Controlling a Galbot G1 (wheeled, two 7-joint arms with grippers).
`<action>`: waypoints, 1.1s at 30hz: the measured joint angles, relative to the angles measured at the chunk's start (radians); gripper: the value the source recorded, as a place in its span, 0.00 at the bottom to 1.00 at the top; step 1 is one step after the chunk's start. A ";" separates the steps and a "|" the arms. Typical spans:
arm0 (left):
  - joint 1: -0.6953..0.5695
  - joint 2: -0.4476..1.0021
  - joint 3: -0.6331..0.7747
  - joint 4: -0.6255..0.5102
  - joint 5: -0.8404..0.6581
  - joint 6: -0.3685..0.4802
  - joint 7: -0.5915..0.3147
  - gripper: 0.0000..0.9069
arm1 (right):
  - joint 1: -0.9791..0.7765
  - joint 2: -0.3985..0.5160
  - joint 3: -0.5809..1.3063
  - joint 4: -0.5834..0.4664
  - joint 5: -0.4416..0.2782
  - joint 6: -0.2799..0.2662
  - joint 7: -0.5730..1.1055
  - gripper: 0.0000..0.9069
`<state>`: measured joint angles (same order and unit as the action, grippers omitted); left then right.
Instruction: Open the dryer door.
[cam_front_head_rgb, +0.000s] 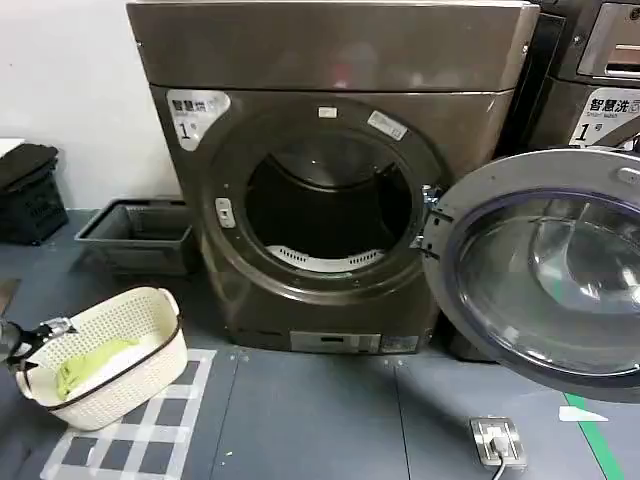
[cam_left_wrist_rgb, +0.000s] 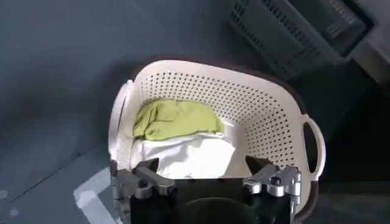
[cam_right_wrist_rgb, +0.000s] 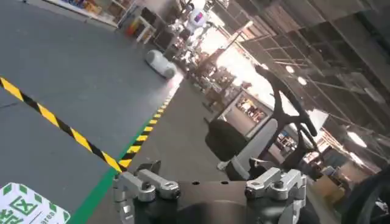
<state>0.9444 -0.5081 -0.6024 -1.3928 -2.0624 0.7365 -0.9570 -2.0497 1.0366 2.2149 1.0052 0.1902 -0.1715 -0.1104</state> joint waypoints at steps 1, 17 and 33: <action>0.000 0.000 0.000 0.000 0.002 0.000 0.000 1.00 | 0.000 0.000 0.000 0.001 -0.001 0.001 -0.002 1.00; 0.009 0.004 0.002 -0.018 -0.038 0.000 -0.006 1.00 | 0.005 0.007 0.003 -0.001 -0.021 0.021 -0.013 1.00; 0.025 0.010 0.004 -0.033 -0.035 0.000 -0.004 1.00 | 0.010 0.008 -0.002 -0.016 -0.009 0.008 -0.001 1.00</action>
<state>0.9690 -0.4980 -0.5979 -1.4262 -2.0979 0.7364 -0.9608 -2.0395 1.0444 2.2133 0.9897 0.1807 -0.1638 -0.1110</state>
